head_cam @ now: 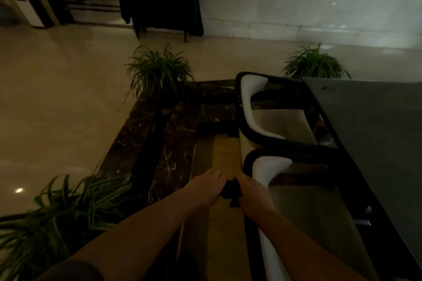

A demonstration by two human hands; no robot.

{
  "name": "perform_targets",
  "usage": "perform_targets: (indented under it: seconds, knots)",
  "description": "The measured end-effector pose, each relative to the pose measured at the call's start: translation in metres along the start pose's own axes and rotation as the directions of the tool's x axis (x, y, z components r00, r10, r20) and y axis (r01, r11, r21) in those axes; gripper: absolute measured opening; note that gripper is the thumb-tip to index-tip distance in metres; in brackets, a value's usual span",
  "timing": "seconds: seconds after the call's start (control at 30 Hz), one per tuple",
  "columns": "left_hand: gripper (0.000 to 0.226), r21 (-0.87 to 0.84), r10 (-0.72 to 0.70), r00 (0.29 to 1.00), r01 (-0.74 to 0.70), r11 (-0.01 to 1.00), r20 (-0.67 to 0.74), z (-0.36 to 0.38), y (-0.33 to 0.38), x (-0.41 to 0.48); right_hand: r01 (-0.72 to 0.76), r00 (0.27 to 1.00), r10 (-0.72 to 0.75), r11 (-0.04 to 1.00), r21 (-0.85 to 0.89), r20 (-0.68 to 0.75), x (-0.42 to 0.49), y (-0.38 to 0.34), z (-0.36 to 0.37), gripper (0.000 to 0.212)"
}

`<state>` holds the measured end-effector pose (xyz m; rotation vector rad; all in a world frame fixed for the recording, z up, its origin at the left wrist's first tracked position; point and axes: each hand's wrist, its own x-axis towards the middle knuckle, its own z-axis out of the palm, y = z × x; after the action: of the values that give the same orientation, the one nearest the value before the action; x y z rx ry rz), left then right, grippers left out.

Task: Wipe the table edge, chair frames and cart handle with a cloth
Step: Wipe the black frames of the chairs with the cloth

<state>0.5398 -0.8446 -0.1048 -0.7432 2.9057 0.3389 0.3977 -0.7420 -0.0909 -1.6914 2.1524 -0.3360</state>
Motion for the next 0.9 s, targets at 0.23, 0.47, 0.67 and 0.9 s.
perform_targets:
  seconds: [0.23, 0.47, 0.67, 0.9]
  knots:
    - [0.050, -0.086, -0.029, 0.990, 0.017, 0.996, -0.136, -0.049, -0.099, 0.090, -0.076, 0.991, 0.076, 0.997, 0.010, -0.112, 0.134, -0.017, -0.035, 0.026]
    - [0.052, -0.159, 0.001, 0.983, -0.031, 0.987, -0.182, -0.086, -0.141, 0.178, -0.101, 0.971, 0.111, 0.993, 0.054, -0.213, 0.225, 0.012, -0.066, 0.025]
    - [0.060, -0.155, 0.019, 0.983, -0.049, 0.987, -0.185, -0.090, -0.165, 0.271, -0.123, 0.965, 0.143, 0.987, 0.103, -0.220, 0.302, 0.067, -0.076, 0.027]
    - [0.051, -0.231, 0.001, 1.000, -0.007, 0.973, -0.028, -0.054, -0.170, 0.363, -0.192, 0.964, 0.210, 0.974, 0.120, -0.165, 0.363, 0.145, -0.063, 0.025]
